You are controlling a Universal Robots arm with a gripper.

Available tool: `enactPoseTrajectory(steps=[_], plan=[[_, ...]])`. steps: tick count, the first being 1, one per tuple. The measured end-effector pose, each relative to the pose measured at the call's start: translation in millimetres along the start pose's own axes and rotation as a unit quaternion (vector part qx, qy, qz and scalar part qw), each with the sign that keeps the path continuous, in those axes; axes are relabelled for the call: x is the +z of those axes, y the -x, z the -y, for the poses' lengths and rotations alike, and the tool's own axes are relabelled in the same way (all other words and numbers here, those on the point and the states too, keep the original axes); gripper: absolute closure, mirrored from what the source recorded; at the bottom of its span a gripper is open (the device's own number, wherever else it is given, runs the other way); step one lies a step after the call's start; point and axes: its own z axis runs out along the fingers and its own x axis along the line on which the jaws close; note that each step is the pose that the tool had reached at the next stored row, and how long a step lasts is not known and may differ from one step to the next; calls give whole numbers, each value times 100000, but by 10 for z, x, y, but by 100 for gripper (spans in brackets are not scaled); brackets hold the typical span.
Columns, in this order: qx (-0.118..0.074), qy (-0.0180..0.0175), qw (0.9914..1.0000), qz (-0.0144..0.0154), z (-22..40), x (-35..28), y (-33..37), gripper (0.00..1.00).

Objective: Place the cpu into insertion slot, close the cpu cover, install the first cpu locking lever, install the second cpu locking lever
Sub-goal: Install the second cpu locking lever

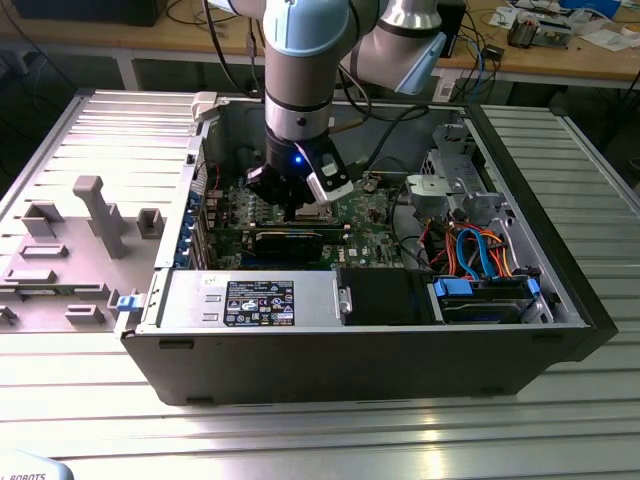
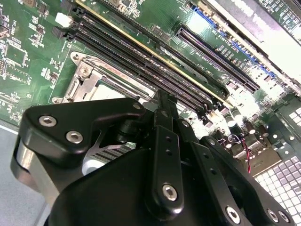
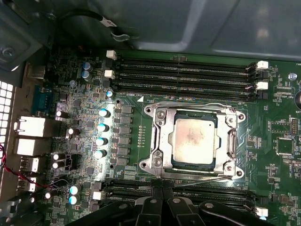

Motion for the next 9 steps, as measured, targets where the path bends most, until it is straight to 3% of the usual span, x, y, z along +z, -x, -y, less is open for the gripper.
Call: enactPoseTrajectory(steps=[7,9], plan=[[-1,3,100000,-21,2,14,-15,89],[12,29,100000,-215,2,33,-30,89]])
